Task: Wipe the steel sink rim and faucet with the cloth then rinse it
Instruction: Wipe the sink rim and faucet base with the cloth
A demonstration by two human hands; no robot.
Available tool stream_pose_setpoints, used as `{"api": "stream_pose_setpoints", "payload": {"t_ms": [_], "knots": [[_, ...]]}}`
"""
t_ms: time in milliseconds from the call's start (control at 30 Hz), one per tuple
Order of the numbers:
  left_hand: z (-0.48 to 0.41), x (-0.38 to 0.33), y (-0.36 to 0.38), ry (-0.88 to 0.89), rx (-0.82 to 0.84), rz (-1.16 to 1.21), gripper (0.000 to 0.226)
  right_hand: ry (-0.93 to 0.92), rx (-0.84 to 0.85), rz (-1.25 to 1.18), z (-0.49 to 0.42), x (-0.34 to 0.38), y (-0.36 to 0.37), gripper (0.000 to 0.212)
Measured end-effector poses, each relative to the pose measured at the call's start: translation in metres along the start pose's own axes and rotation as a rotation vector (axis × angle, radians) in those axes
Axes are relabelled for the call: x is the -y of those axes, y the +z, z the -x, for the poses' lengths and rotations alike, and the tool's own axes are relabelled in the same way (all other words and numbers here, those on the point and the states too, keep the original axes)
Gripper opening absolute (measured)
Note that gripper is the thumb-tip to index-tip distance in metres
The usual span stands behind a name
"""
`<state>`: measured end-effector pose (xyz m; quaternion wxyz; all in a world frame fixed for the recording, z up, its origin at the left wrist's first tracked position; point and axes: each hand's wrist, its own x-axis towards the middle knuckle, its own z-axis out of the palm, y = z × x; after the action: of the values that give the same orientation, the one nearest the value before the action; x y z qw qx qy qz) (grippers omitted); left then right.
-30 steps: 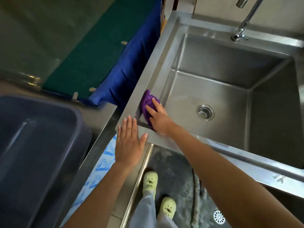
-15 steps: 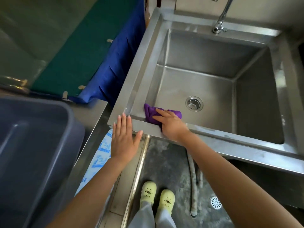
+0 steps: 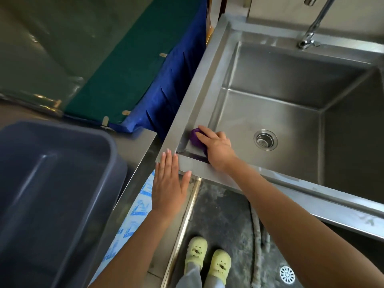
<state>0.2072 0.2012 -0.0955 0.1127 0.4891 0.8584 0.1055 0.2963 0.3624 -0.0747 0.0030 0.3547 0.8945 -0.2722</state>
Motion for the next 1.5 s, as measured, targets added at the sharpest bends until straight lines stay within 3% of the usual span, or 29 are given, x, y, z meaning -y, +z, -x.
{"api": "stream_pose_setpoints", "payload": {"t_ms": [133,367,600,733,833,933,1100,1267,1367,1500], "knots": [[0.0,0.0,0.004,-0.001,0.008,0.033,0.08,-0.061,-0.029,0.031,-0.007,0.011,-0.002,0.067],[-0.001,-0.001,0.001,0.005,0.027,0.041,0.08,-0.198,0.116,0.249,0.004,0.019,-0.002,0.071],[-0.001,0.004,0.0,0.028,0.043,0.042,0.08,-0.19,0.303,0.246,0.017,-0.008,-0.033,0.062],[0.0,0.004,0.002,0.043,0.029,0.006,0.081,-0.03,0.166,0.142,0.025,-0.016,-0.028,0.06],[0.0,0.005,-0.002,0.052,0.06,-0.013,0.084,-0.041,0.139,0.043,0.008,0.013,-0.02,0.051],[-0.002,0.006,-0.007,0.059,0.087,-0.007,0.087,-0.137,0.145,0.211,0.009,0.024,-0.008,0.044],[-0.002,0.006,-0.009,0.069,0.092,-0.002,0.087,-0.119,0.185,0.272,0.013,0.013,-0.018,0.044],[-0.001,0.006,-0.008,0.067,0.084,0.012,0.087,-0.088,0.014,0.259,0.015,0.024,-0.002,0.063],[-0.002,0.006,-0.009,0.071,0.087,0.014,0.086,-0.202,0.067,0.323,-0.001,0.025,-0.002,0.067],[-0.002,0.007,-0.01,0.074,0.102,0.016,0.088,-0.036,0.018,0.359,-0.019,-0.005,-0.007,0.057]]}}
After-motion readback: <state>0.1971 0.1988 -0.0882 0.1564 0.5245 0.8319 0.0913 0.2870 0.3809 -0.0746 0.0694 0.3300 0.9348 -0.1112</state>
